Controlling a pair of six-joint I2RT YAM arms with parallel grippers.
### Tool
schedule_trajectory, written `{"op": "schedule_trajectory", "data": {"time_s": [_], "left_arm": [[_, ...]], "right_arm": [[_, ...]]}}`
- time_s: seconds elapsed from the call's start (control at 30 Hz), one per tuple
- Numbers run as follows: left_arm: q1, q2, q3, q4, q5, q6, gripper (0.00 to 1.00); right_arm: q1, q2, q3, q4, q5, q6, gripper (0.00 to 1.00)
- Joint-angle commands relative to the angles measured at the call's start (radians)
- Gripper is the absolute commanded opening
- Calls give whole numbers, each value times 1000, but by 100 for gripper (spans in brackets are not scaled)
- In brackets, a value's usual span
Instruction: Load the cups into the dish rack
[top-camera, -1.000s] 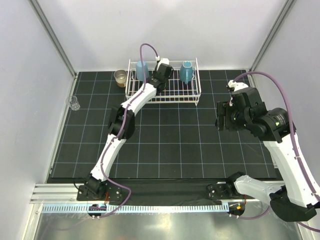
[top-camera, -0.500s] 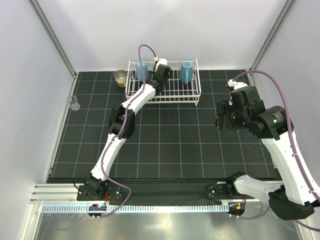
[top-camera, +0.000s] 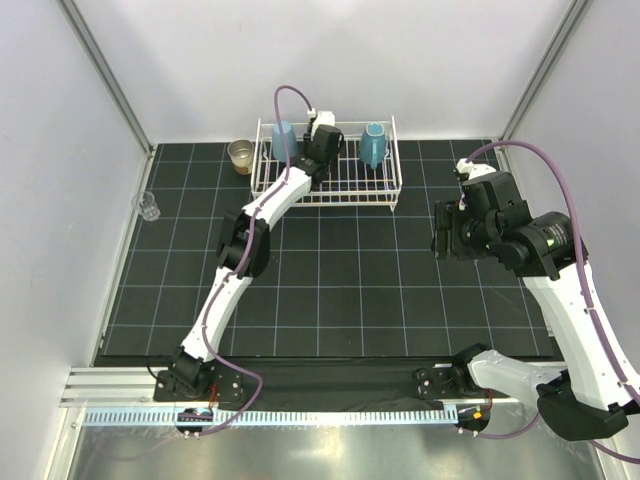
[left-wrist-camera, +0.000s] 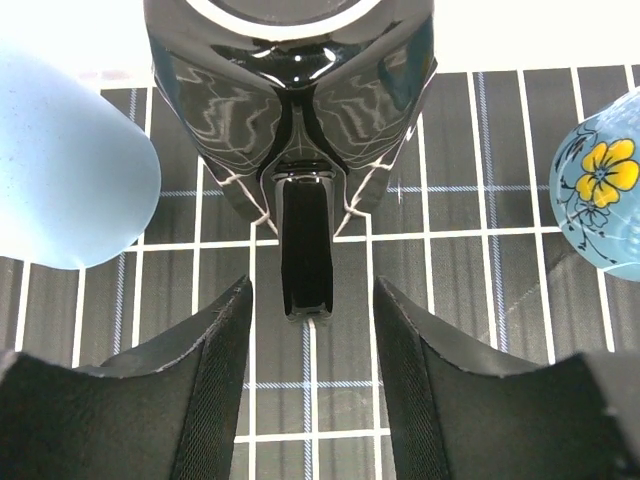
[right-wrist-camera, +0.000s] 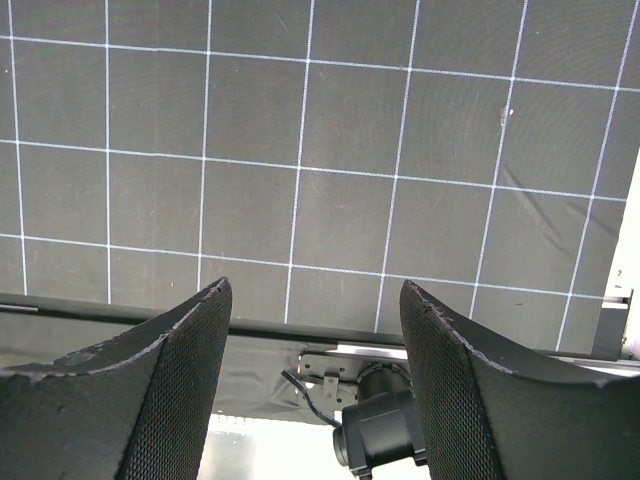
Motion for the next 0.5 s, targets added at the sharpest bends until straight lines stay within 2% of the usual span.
{"op": "schedule_trajectory", "data": {"time_s": [0.0,0.23,0.47], "left_arm": [[6,-95,10,41,4,-24,51],[3,-239,-73,-23,52,-90,54],[0,-420,-125,-198,121,-136,53]], "right_arm": [[-5,-15,3,-140,5,-3,69],[-5,-12,22,-111,-18,-19,69],[-5,2,4,-102,-37,-28,70]]}}
